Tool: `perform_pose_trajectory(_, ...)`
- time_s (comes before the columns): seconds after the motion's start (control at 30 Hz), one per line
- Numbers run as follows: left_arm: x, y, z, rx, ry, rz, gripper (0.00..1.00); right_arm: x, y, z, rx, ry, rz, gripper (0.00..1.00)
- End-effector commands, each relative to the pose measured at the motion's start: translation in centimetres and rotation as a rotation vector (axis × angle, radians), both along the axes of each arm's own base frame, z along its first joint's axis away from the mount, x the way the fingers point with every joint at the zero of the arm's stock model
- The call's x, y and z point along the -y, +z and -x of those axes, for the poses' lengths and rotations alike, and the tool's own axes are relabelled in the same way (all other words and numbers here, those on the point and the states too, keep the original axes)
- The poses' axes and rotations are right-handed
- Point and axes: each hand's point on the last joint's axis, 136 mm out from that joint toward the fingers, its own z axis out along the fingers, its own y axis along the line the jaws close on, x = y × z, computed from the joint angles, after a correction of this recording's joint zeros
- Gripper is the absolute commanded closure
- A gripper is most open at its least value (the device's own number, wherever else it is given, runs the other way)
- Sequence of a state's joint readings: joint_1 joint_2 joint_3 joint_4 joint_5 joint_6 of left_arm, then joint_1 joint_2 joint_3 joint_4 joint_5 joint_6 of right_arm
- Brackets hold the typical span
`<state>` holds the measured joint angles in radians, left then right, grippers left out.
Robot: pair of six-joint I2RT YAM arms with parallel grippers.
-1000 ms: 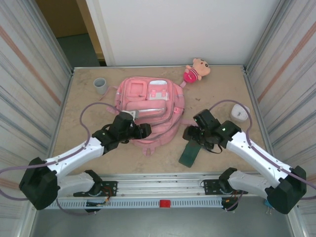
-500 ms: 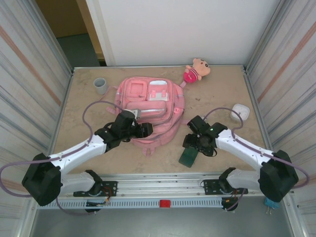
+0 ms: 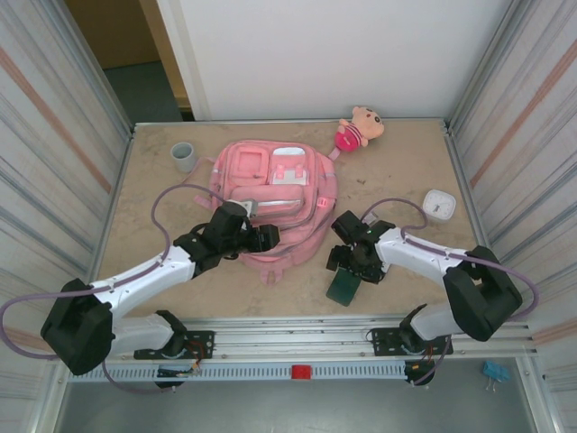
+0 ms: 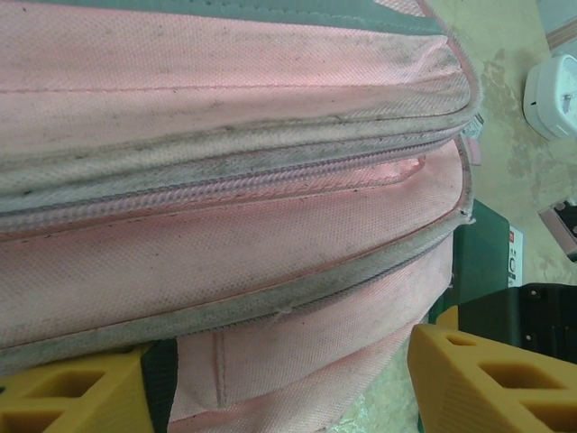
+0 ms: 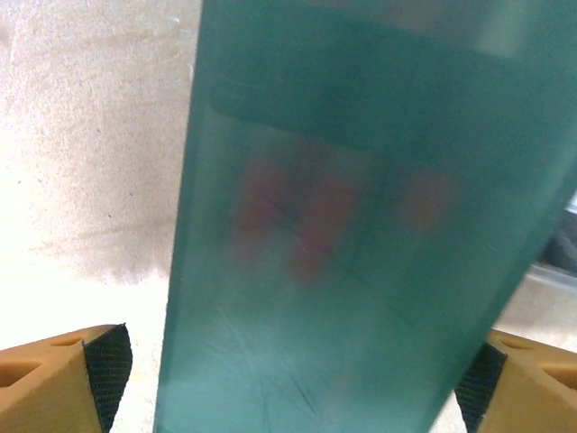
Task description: Pack the student bag
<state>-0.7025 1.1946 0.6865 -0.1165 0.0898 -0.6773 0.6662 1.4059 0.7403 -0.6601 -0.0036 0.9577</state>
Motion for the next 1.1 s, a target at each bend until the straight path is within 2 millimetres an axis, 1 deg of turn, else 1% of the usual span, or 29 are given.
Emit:
perform_pose_trajectory(0.0,0.4,2.1,-0.1,0.055,-0.023,0.027,0.31,-0.9,-0.1,-0.9,0.018,-0.014,-0.03,0.11)
perform_pose_trajectory(0.1,0.1,2.3,0.1,0.058,-0.022,0.024,0.31,-0.8,-0.8,-1.0,0.012,-0.022,-0.021,0.17)
perform_pose_trajectory(0.23,-0.3,3.0,0.3,0.083,-0.028,0.012,0.31,-0.7,-1.3,-1.1,0.016,-0.023,-0.018,0.26)
perform_pose_trajectory(0.3,-0.5,3.6,0.3,0.112,-0.046,-0.006,0.31,-0.5,-1.3,-1.2,0.027,-0.026,-0.012,0.3)
perform_pose_trajectory(0.4,-1.2,4.7,0.3,0.19,-0.103,-0.097,0.31,-0.3,-0.6,-1.5,0.061,-0.031,-0.011,0.36)
perform_pose_trajectory(0.5,-1.8,5.9,0.0,0.309,-0.198,-0.232,0.29,-0.8,1.6,-2.5,0.171,-0.016,-0.067,0.4)
perform_pose_trajectory(0.57,-1.3,6.3,-0.1,0.396,-0.321,-0.323,0.28,-0.7,3.7,-3.0,0.269,-0.022,-0.116,0.41)
perform_pose_trajectory(0.6,-1.1,6.3,-0.1,0.422,-0.374,-0.358,0.24,-0.5,4.8,-3.3,0.317,-0.03,-0.135,0.42)
perform_pose_trajectory(0.63,-0.7,6.2,-0.2,0.448,-0.435,-0.395,0.21,-0.1,6.0,-3.4,0.371,-0.039,-0.158,0.42)
perform_pose_trajectory(0.73,0.2,5.2,-0.4,0.487,-0.587,-0.489,0.16,1.1,9.4,-3.7,0.53,-0.071,-0.237,0.42)
perform_pose_trajectory(0.8,0.2,4.2,-1.3,0.498,-0.621,-0.561,0.12,2.0,10.9,-3.7,0.612,-0.088,-0.279,0.43)
perform_pose_trajectory(0.93,0.1,2.4,-3.4,0.506,-0.652,-0.698,0.09,3.6,12.5,-3.1,0.708,-0.13,-0.343,0.44)
perform_pose_trajectory(1.07,0.1,0.9,-5.1,0.494,-0.661,-0.79,0.07,4.2,12.4,-2.5,0.72,-0.145,-0.376,0.44)
